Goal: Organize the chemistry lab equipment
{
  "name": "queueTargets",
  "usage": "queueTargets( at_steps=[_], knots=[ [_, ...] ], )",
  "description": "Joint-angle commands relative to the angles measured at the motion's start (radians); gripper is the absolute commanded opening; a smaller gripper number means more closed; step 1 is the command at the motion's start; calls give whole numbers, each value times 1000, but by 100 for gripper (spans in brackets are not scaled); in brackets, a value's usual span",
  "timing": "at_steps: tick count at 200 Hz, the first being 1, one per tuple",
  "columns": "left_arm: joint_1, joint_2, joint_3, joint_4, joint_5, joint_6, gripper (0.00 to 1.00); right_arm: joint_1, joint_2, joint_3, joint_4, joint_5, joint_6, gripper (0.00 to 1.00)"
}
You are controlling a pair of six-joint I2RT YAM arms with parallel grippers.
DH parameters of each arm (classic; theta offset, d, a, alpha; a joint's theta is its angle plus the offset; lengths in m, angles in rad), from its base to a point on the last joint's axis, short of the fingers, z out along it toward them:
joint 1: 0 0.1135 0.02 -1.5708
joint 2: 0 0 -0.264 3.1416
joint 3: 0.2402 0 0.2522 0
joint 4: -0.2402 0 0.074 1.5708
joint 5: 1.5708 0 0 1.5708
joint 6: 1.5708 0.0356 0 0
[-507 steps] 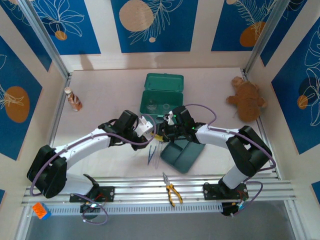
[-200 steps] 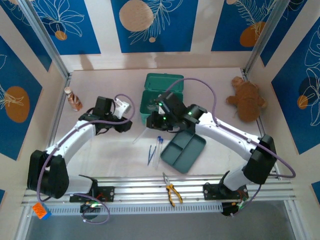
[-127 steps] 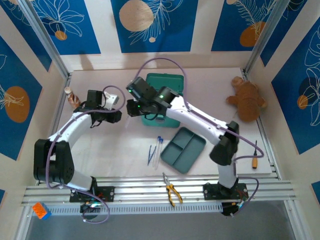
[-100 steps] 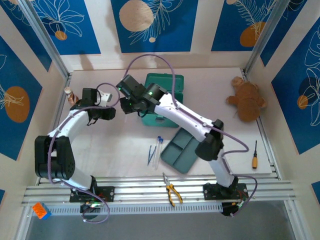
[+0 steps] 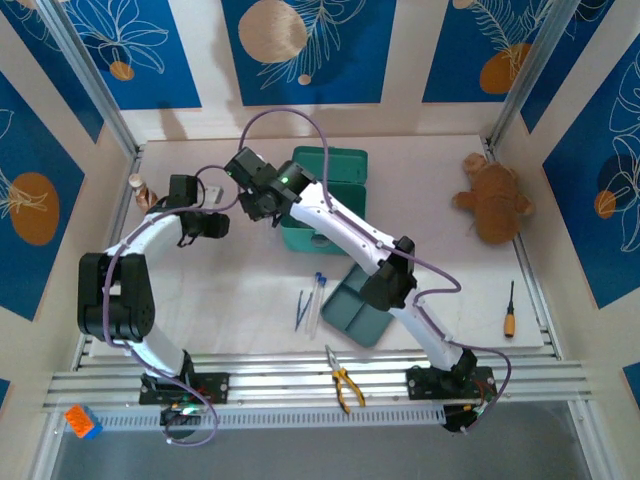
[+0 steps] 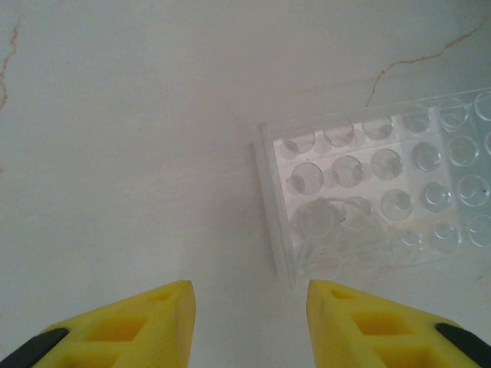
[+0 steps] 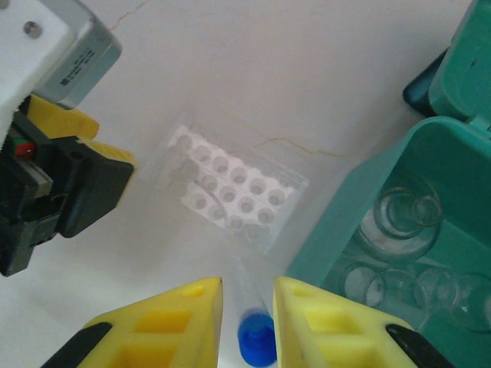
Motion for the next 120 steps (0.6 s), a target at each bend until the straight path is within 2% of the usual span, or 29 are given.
queueTargets(
  at_steps=[1, 64, 74, 102, 120],
  knots=[
    [13, 29, 7, 13, 11, -9, 43, -7, -1, -9, -1, 9, -27, 25],
    [9, 26, -11, 21, 67, 11, 42, -28, -61, -126, 4, -12, 30, 29],
    [4, -5, -34, 36, 99, 31, 42, -22, -110, -194, 34, -12, 41, 32],
    [-12, -146, -143, 113, 226, 133, 43, 12, -330, -526, 186, -51, 79, 40],
    [-47, -211, -178, 96, 291, 223, 44, 17, -439, -694, 218, -89, 126, 43]
  ],
)
